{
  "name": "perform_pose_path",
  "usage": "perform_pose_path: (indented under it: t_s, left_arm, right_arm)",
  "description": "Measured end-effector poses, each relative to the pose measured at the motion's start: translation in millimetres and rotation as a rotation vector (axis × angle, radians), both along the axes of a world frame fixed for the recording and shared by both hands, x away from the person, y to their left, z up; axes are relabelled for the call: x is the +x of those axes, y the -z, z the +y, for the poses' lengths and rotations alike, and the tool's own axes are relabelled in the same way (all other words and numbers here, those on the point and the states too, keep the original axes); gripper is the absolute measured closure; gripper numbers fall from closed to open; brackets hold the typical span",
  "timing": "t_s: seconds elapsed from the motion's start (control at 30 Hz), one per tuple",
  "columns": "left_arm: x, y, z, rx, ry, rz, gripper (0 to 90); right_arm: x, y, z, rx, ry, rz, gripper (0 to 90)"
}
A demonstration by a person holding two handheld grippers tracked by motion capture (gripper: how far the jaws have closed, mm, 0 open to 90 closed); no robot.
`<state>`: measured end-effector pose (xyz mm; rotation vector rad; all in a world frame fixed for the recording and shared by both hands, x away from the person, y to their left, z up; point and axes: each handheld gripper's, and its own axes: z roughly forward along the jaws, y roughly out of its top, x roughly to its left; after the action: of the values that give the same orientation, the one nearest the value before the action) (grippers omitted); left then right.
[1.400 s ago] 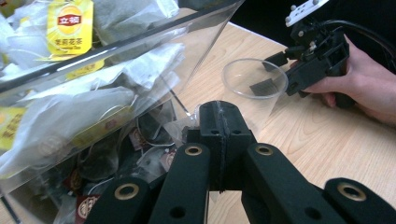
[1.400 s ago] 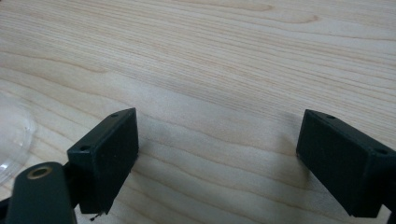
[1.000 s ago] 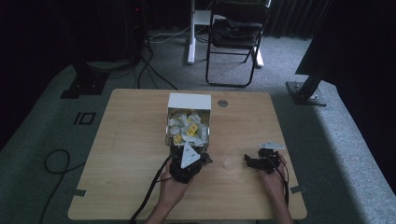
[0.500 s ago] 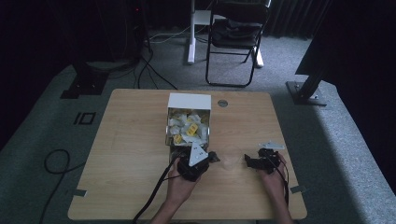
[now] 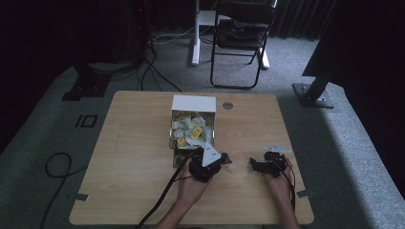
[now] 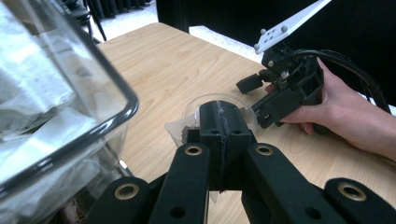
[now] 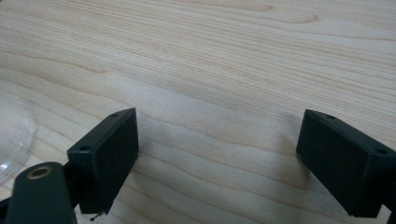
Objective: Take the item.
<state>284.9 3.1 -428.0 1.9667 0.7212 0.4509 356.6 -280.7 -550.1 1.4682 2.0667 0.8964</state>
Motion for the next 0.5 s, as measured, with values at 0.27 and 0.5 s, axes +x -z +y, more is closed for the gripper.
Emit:
perform_pose_path:
  t_s: [0.27,0.5]
  left_arm:
    - [4.8,-2.5,-7.8,-0.008,-0.002,-0.003,90.0]
    - [6.9,-4.0,-16.0,-0.012,0.000,-0.006,90.0]
  right_arm:
    - [0.0,0.0,0.0,0.000,0.001,0.000,12.5]
    - [0.0,0.0,0.0,0.000,0.000,0.000,12.5]
